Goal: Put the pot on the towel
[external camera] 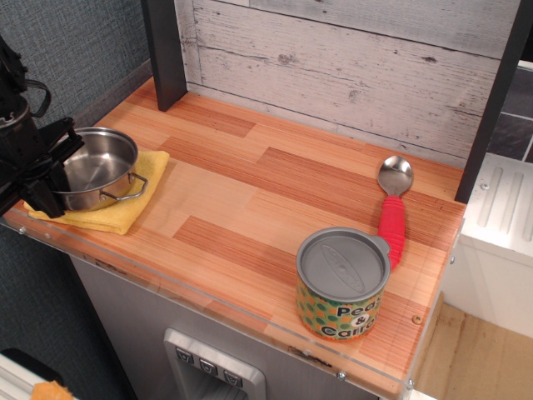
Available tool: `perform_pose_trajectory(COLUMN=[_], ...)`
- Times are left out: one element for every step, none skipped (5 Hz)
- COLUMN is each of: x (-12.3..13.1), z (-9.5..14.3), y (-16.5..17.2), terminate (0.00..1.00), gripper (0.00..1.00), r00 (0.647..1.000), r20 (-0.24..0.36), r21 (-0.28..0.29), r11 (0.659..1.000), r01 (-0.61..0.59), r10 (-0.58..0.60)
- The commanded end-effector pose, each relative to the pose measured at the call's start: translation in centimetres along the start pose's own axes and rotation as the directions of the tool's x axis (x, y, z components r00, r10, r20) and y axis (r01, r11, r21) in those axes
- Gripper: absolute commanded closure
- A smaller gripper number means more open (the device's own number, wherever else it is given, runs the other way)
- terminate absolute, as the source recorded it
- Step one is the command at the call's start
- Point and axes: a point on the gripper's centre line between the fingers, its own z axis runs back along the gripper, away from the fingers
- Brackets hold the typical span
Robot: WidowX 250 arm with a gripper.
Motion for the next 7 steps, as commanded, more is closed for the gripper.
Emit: perform_pose_trajectory(x=[-0.5, -0.2, -0.5, -1.9, -3.9, -6.5, -8.5], z=[2.5, 4.1, 6.4, 7.7, 7.7, 8.2, 8.6], y=[-0.4, -1.3, -2.4, -4.3, -7.3, -8.4, -9.7], terminate=[0.0, 0.0, 0.0, 0.0, 0.0, 0.0, 0.0], gripper=[0.0, 0.0, 0.0, 0.0, 0.0, 0.0, 0.0], r00=[0.998, 0.997, 0.989, 0.959, 0.87, 0.728, 0.614], r20=[0.018, 0.04, 0.08, 0.09, 0.027, 0.068, 0.079], r21=[0.026, 0.042, 0.034, 0.036, -0.004, -0.044, -0.037], r11=[0.998, 0.997, 0.992, 0.963, 0.87, 0.727, 0.613], r01=[0.054, 0.07, 0.121, 0.268, 0.493, 0.685, 0.789], r10=[-0.055, -0.072, -0.123, -0.27, -0.493, -0.682, -0.785])
